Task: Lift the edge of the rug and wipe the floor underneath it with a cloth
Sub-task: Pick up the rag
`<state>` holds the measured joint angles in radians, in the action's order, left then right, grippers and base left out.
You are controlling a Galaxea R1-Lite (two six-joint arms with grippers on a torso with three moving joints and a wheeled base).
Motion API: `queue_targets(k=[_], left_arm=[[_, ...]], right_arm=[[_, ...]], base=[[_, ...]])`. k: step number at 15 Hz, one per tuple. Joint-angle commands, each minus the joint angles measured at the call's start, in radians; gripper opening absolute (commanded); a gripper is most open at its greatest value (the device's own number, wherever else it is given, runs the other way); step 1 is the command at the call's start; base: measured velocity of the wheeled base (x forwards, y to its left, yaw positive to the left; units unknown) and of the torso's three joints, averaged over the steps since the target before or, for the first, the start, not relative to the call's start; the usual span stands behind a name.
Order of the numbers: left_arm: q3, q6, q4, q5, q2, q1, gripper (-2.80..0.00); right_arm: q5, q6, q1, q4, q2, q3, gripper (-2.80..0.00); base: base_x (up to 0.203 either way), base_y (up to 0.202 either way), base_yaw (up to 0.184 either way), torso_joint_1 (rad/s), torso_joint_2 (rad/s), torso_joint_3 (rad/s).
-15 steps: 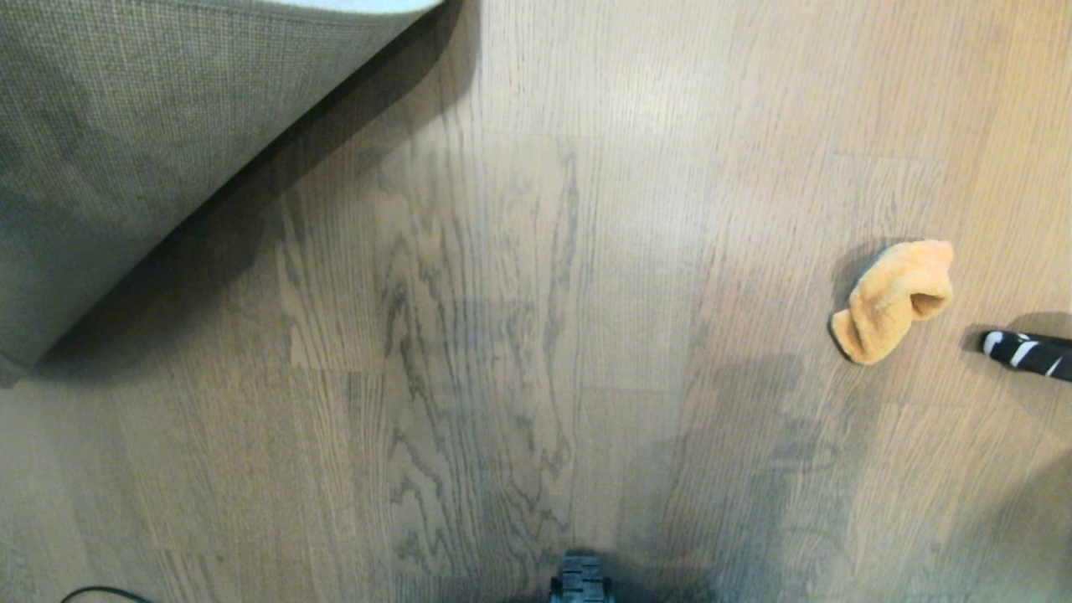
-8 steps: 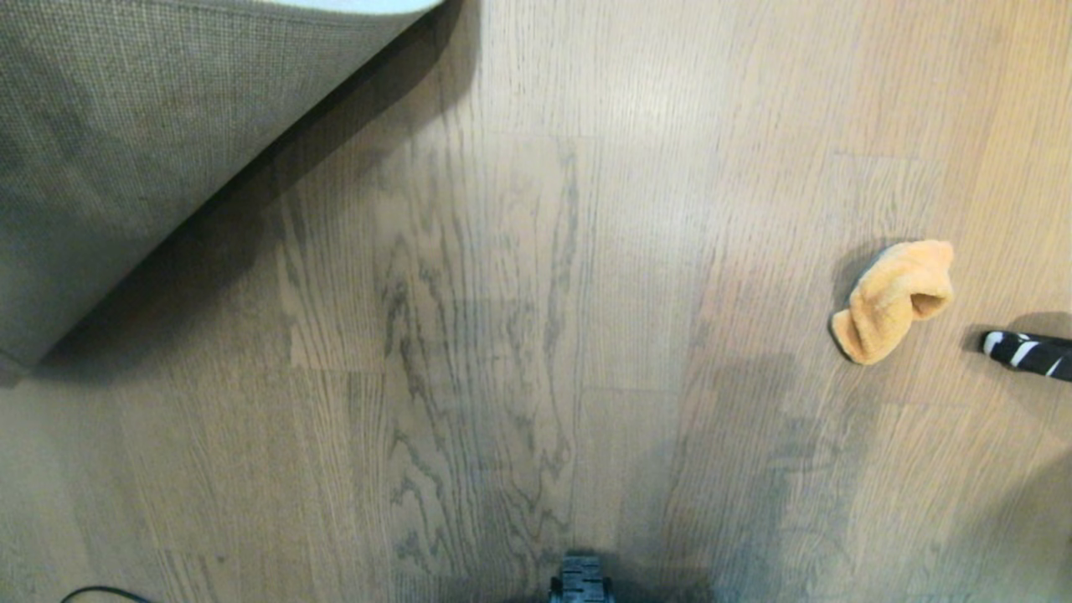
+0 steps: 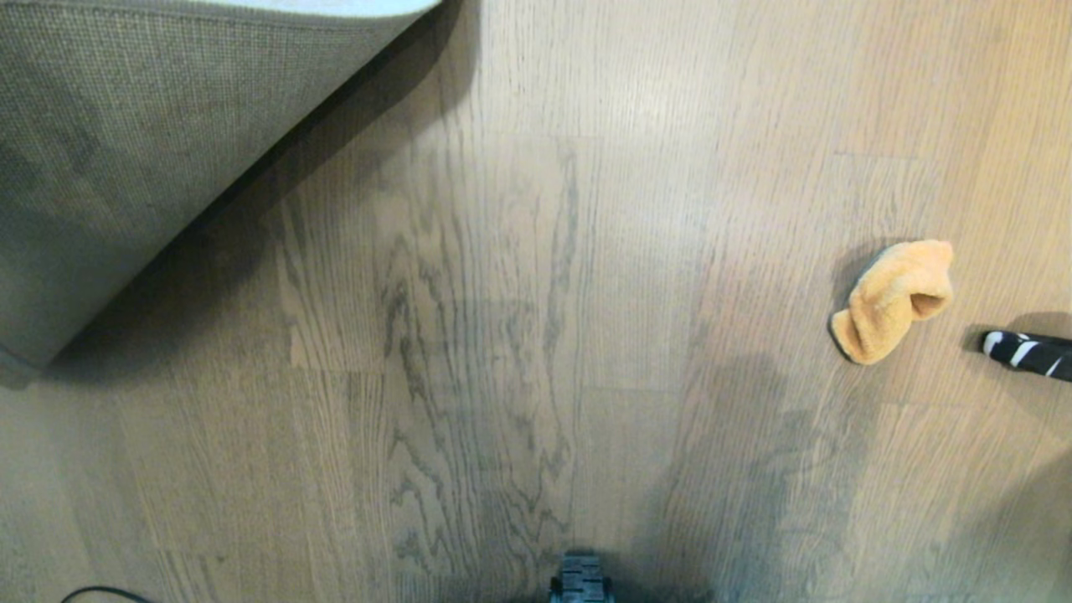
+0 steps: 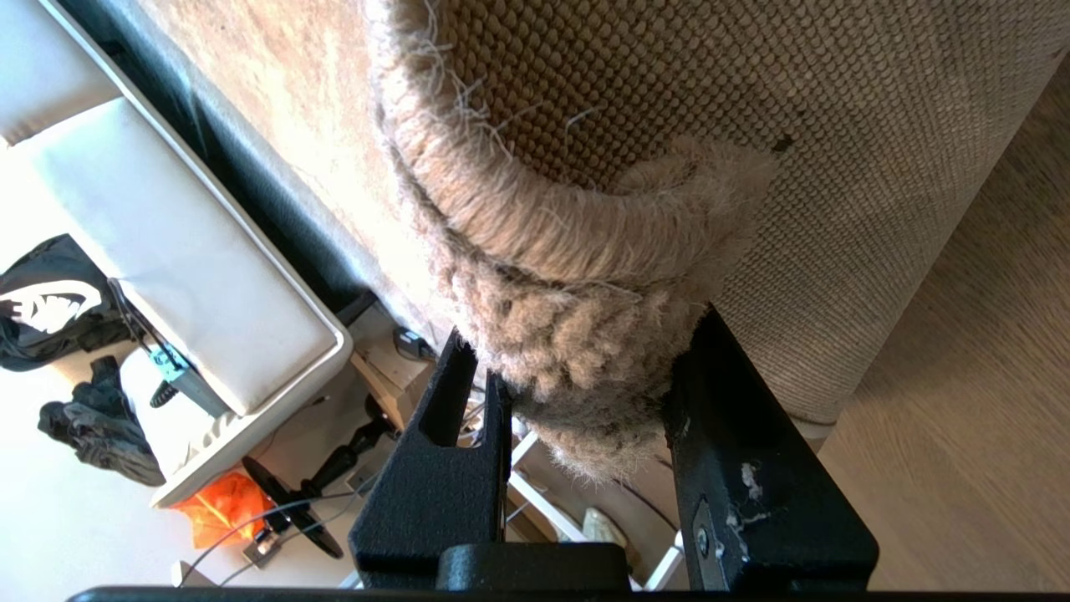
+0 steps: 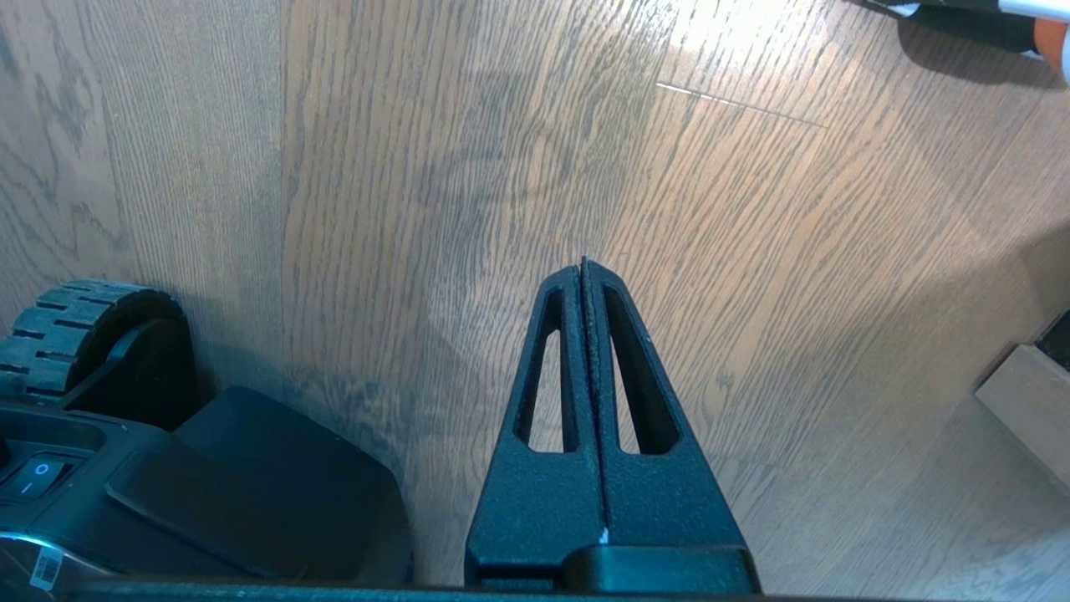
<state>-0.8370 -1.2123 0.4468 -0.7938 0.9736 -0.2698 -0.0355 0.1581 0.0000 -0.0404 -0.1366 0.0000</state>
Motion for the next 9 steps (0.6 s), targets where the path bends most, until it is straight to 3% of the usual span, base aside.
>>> queue_targets(k=[1, 5, 9], left_arm=[[0.003, -0.007, 0.001, -0.005, -0.001, -0.001, -2.8], [0.004, -0.006, 0.002, -0.007, 0.0, -0.002, -2.8], [0.013, -0.006, 0.001, -0.007, 0.0, -0.002, -2.8]], right_arm=[[0.0, 0.003, 0.0, -0.004, -0.008, 0.0, -2.8], [-0.058, -0.002, 0.004, 0.006, -0.069, -0.065, -2.8], [-0.088, -0.002, 0.018, -0.031, -0.276, -0.144, -2.8]], base=[[0.0, 0.0, 0.0, 0.0, 0.0, 0.0], [0.0, 0.0, 0.0, 0.0, 0.0, 0.0], [0.0, 0.0, 0.0, 0.0, 0.0, 0.0]])
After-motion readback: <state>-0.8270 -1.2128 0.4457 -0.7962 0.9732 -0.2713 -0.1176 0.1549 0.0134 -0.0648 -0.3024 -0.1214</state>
